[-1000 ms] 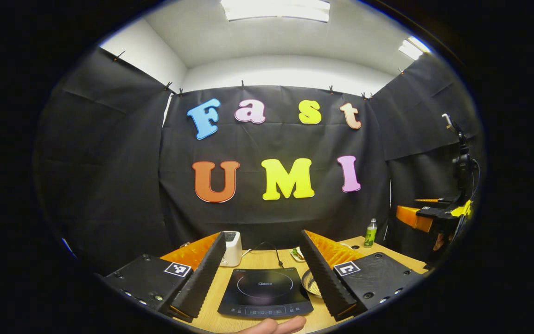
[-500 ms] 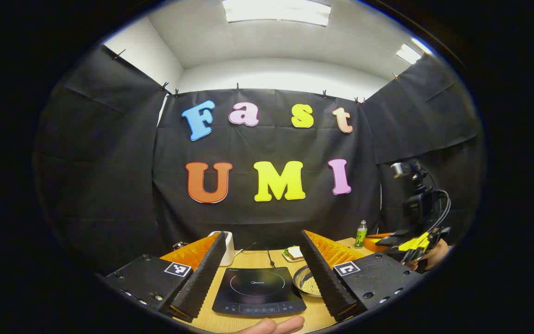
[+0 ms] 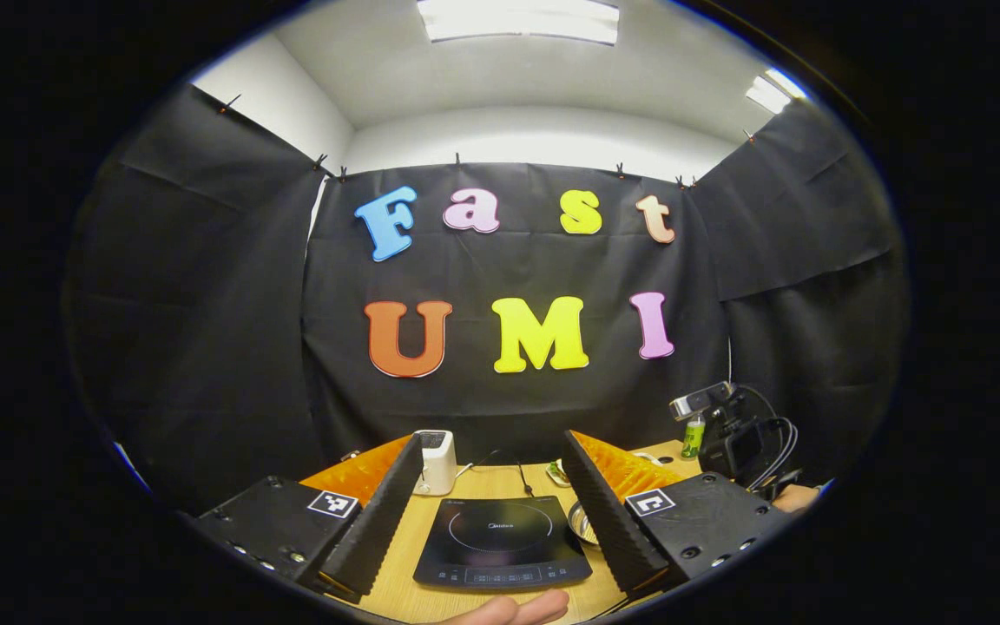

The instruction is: First push the handle of the pot to place it horizontally, then grasp the pot with both hands and set it on the induction cooktop.

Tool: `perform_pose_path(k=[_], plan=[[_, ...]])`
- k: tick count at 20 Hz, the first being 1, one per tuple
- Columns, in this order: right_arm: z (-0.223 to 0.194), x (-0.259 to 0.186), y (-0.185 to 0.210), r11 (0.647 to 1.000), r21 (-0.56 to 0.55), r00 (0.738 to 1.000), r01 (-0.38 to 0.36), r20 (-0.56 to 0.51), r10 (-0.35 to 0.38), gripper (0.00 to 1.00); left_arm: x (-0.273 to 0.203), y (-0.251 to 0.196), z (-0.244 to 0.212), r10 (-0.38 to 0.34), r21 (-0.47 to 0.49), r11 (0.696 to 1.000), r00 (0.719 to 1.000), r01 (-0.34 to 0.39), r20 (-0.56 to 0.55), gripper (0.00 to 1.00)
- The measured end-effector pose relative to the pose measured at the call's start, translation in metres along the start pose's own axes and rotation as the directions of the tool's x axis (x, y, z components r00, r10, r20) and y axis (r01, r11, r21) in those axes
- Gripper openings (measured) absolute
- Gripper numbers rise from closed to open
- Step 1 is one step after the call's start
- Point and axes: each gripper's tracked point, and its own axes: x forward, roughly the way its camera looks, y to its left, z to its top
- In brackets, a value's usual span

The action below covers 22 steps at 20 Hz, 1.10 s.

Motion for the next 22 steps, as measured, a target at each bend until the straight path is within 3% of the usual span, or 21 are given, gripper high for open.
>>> perform_pose_path(k=[5, 14, 19, 22], plan=[[-0.034, 0.018, 0.016, 0.991, 0.117, 0.993, -0.069, -0.092, 0.080, 0.04, 0.002, -0.006, 0.005, -0.034, -0.013, 0.999, 0.999, 0.034, 0.004, 0.96], [-0.088, 0.041, 0.038, 0.993, 0.078, 0.971, -0.093, -0.215, 0.108, 0.04, -0.003, -0.007, 0.011, -0.032, 0.008, 0.999, 0.999, 0.031, 0.028, 0.96], [-0.106, 0.050, 0.027, 0.989, 0.127, 0.959, -0.083, -0.259, 0.113, 0.01, -0.002, -0.007, 0.008, -0.029, 0.009, 1.000, 0.999, 0.029, 0.024, 0.96], [-0.117, 0.049, 0.027, 0.975, 0.188, 0.945, -0.116, -0.283, 0.167, 0.04, -0.002, -0.005, 0.008, -0.026, 0.010, 1.000, 0.999, 0.026, 0.027, 0.96]])
